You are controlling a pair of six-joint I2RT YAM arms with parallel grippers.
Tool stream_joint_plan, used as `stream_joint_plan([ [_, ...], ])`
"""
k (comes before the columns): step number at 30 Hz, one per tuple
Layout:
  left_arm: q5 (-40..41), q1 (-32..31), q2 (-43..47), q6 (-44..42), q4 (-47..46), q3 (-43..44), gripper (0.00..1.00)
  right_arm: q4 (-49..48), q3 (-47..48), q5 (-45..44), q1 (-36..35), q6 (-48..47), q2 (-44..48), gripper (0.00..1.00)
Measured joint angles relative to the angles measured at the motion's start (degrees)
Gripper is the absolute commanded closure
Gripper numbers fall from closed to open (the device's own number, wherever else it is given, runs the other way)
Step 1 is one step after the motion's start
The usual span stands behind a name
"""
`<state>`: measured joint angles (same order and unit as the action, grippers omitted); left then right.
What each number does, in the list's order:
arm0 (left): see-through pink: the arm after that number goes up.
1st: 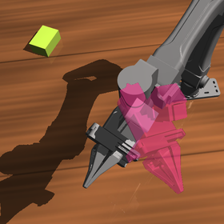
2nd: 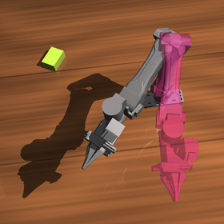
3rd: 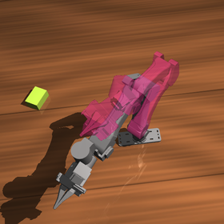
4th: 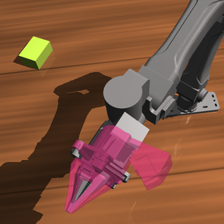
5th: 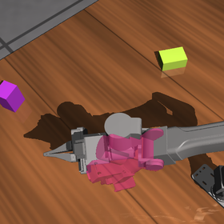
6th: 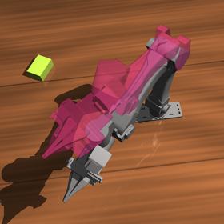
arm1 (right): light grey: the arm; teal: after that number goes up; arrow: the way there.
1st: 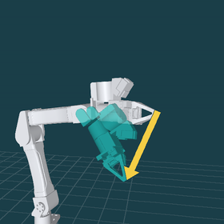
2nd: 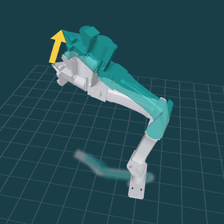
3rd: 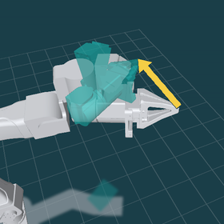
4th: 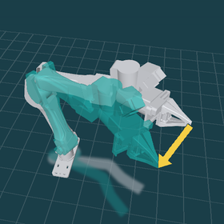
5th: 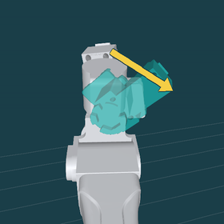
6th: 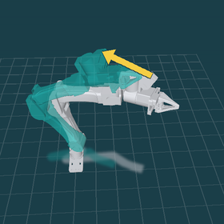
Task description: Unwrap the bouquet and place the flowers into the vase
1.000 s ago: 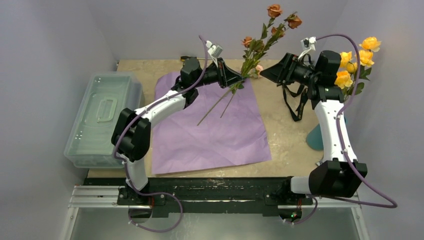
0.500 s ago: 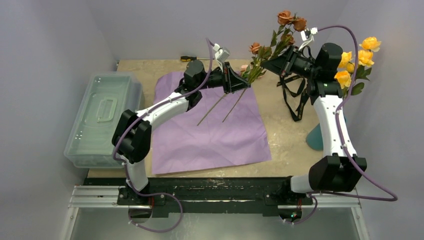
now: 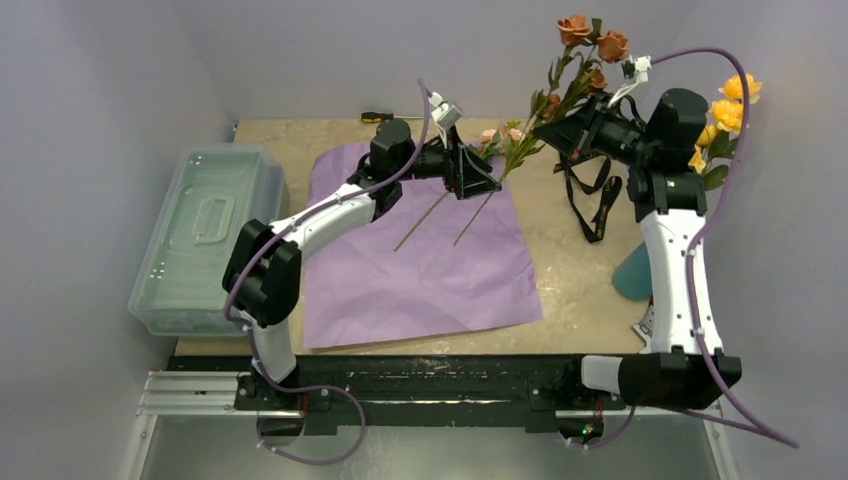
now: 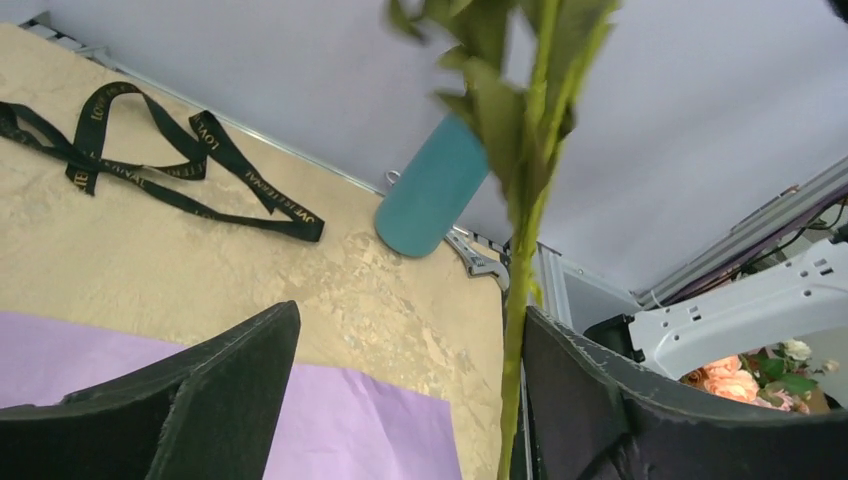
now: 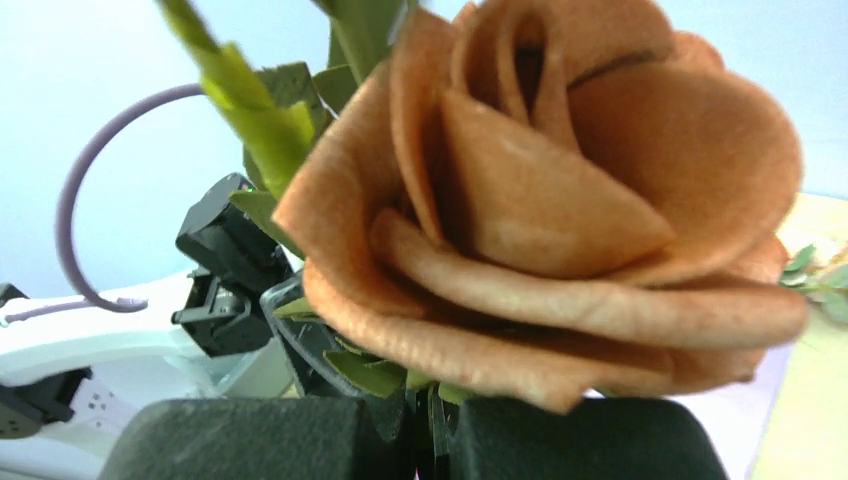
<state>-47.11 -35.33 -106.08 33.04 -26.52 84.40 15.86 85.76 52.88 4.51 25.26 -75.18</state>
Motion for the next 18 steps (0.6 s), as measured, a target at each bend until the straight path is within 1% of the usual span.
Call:
stream_joint_plan([
  [1,0.0,0.2,0.02,-0.11,0.5,0.0,0.08,1.27,0.48,-0.7,0.0,-1.33,1.05,1.0],
  [2,0.04,0.5,0.02,-0.13,0.94,0.02,0.05,2.84,1.05,-1.62,0.0,-3.06,2.38,1.0],
  [6,0.81,2.29,0.37,-0.17,1.57,0.0,0.01,8.55,2.54,-6.56,0.0,-10.08,8.26,1.0],
  [12,2.19,4.15,0.98,-1.16,2.1,-0.24,0.0,13.86,2.8,-15.23,0.79,-17.92,15.32,1.0],
  [18,2.73,4.07,1.33,-1.51,2.38,-2.14,0.0,16.7,4.02,-25.33,6.58,-24.39,19.74,1.0],
])
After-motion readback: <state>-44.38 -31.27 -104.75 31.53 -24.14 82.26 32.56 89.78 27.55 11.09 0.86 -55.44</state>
